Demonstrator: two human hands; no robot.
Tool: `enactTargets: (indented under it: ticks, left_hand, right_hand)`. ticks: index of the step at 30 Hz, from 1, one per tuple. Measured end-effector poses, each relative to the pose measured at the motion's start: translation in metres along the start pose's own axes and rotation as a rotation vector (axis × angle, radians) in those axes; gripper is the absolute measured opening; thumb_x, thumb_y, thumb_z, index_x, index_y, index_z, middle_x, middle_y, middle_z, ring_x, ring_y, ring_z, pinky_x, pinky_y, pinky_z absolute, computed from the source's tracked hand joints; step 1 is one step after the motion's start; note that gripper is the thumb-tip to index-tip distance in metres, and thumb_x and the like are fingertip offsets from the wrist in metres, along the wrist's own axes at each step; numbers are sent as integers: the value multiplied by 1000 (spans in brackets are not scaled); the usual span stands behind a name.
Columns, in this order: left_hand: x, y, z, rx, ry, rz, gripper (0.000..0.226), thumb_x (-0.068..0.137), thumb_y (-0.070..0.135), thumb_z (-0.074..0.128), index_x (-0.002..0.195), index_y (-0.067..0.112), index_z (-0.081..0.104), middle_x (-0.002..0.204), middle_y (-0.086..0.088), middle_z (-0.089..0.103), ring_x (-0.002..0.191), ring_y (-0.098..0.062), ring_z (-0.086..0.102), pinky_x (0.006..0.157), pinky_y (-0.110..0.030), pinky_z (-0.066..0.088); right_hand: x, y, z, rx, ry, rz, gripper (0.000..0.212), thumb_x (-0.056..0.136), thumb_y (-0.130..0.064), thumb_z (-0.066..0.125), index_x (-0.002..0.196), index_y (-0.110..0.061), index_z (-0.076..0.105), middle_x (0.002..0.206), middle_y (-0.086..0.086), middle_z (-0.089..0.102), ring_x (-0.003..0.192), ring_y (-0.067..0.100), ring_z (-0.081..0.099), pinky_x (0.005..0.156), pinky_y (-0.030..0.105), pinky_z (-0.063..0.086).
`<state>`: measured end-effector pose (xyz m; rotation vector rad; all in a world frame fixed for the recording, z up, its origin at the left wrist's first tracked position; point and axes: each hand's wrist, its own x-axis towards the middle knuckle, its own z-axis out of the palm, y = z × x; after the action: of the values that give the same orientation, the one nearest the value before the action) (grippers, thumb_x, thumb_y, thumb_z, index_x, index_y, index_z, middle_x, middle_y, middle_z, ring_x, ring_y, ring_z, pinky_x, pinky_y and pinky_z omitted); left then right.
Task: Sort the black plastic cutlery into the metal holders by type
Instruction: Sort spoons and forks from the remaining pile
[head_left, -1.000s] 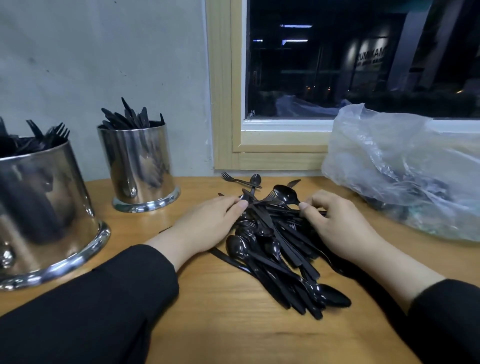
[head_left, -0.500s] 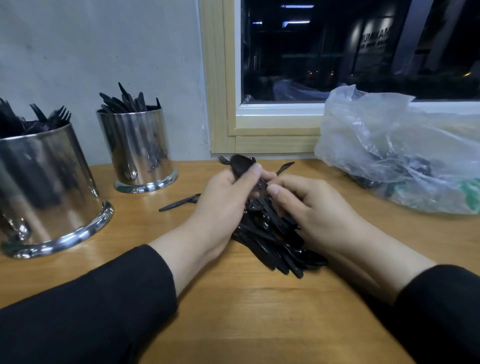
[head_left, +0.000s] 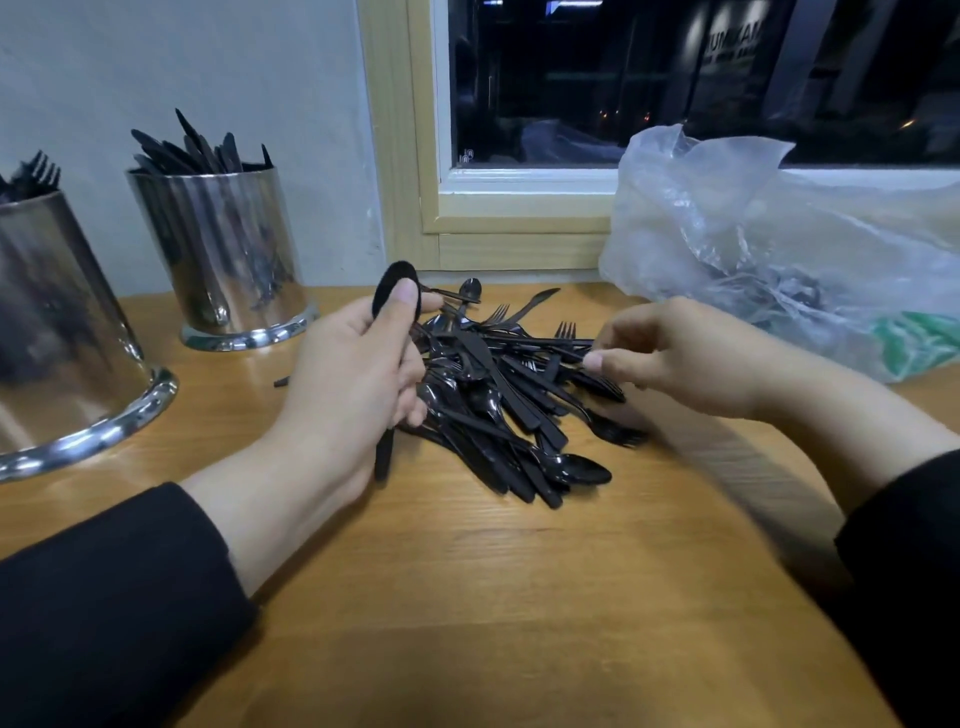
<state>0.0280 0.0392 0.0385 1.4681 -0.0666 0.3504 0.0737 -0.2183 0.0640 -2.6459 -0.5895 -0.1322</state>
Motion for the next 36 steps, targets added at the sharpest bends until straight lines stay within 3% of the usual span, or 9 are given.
enactTargets:
  ticks: [3, 7, 11, 16, 21, 25, 30, 33, 36]
  left_hand:
    - [2, 1, 0, -81, -3, -75, 22, 110, 20, 44, 112, 8, 62, 60, 4, 32, 46, -10, 27, 41, -23, 27]
    - [-1, 0, -9, 5, -84, -13, 33, 110, 19, 43, 80, 9, 50, 63, -4, 40, 51, -15, 35, 45, -25, 35]
    - [-13, 2, -28, 191, -71, 63, 48, 107, 32, 49, 76, -4, 54, 60, -11, 44, 45, -19, 39, 44, -27, 35]
    - [-11, 3, -33, 105, -30, -61, 39, 108, 33, 47, 109, -1, 65, 62, 1, 41, 46, -11, 30, 41, -20, 26]
    - [-9, 4, -31, 164, -45, -2, 36, 107, 20, 49, 96, -12, 59, 67, -15, 46, 53, -17, 35, 48, -27, 32]
    - [-8, 7, -38, 422, -14, 267, 39, 105, 27, 52, 76, 2, 62, 73, -22, 65, 60, -22, 57, 62, -38, 51]
    - [-9, 6, -42, 626, 19, 507, 35, 100, 30, 53, 92, 3, 74, 87, -10, 71, 86, -20, 63, 84, -40, 47]
    - [-15, 6, -38, 601, -108, 514, 26, 99, 29, 56, 111, 33, 78, 88, 1, 74, 86, -14, 67, 83, -34, 51]
    - [-17, 4, -36, 637, -207, 510, 25, 104, 24, 55, 103, 39, 76, 80, 6, 68, 75, -7, 64, 74, -31, 51]
  right_hand:
    - [4, -11, 13, -1, 159, -127, 19, 91, -49, 63, 91, -31, 69, 83, -14, 65, 79, 0, 59, 69, 25, 44]
    - [12, -32, 37, -18, 167, -298, 23, 93, -38, 68, 115, -30, 68, 106, -15, 60, 89, -1, 52, 85, 21, 42]
    - [28, -42, 61, -114, 198, -338, 32, 96, -32, 64, 128, -29, 64, 120, -9, 59, 113, 14, 52, 99, 39, 45]
    - [38, -42, 76, -107, 172, -370, 18, 93, -30, 70, 110, -29, 74, 109, -8, 61, 103, 19, 53, 92, 45, 48]
    - [31, -50, 68, -47, 388, -382, 8, 92, -23, 71, 99, -21, 75, 101, -6, 64, 96, 15, 55, 89, 35, 47]
    - [6, -69, 41, 405, 540, -234, 11, 93, -24, 71, 86, -16, 72, 75, -8, 68, 66, 0, 57, 64, 10, 42]
    - [-10, -97, 33, 1214, 370, -114, 16, 80, -22, 73, 67, -12, 71, 76, 15, 74, 74, 30, 74, 70, 28, 59]
    - [-15, -111, 38, 1438, 289, -19, 19, 84, -13, 69, 73, -3, 57, 76, 19, 73, 76, 31, 75, 68, 25, 60]
    - [-17, -114, 34, 1539, 248, -11, 18, 93, -8, 63, 79, -2, 54, 80, 20, 72, 78, 28, 75, 75, 26, 61]
